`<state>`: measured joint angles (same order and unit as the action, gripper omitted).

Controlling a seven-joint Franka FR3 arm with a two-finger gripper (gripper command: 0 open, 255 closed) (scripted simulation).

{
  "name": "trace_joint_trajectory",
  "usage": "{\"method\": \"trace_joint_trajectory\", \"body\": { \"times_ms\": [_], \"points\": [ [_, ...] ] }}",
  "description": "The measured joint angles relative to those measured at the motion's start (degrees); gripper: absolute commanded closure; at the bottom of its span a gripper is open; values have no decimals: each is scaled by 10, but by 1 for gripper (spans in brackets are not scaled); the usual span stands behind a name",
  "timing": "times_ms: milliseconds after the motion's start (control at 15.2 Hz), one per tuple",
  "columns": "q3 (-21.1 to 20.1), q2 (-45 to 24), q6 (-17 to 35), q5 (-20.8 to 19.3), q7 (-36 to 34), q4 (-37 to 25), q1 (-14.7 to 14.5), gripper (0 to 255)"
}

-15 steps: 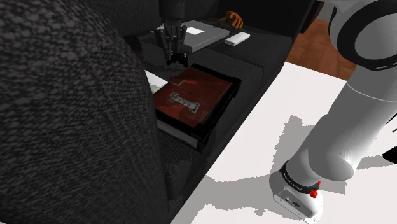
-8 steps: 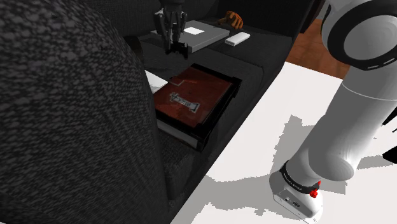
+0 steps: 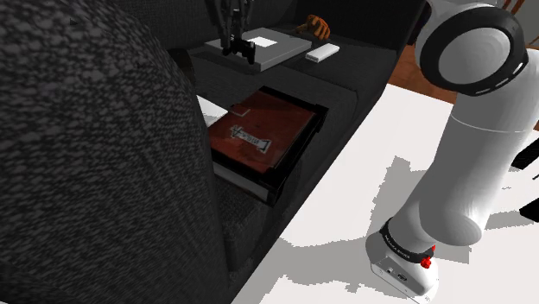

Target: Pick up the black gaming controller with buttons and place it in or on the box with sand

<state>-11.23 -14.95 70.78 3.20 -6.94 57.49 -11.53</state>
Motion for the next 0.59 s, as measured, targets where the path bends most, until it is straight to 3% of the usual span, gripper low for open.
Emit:
{"method": "trace_joint_trajectory", "body": {
  "times_ms": [330, 462, 594],
  "points": [
    [-2, -57, -74, -11, -11, -130, -13, 255],
    [-6, -29, -64, -6, -22, -94, -17, 255],
    [-10, 27, -40, 5, -32, -16, -17, 255]
  ]
}}
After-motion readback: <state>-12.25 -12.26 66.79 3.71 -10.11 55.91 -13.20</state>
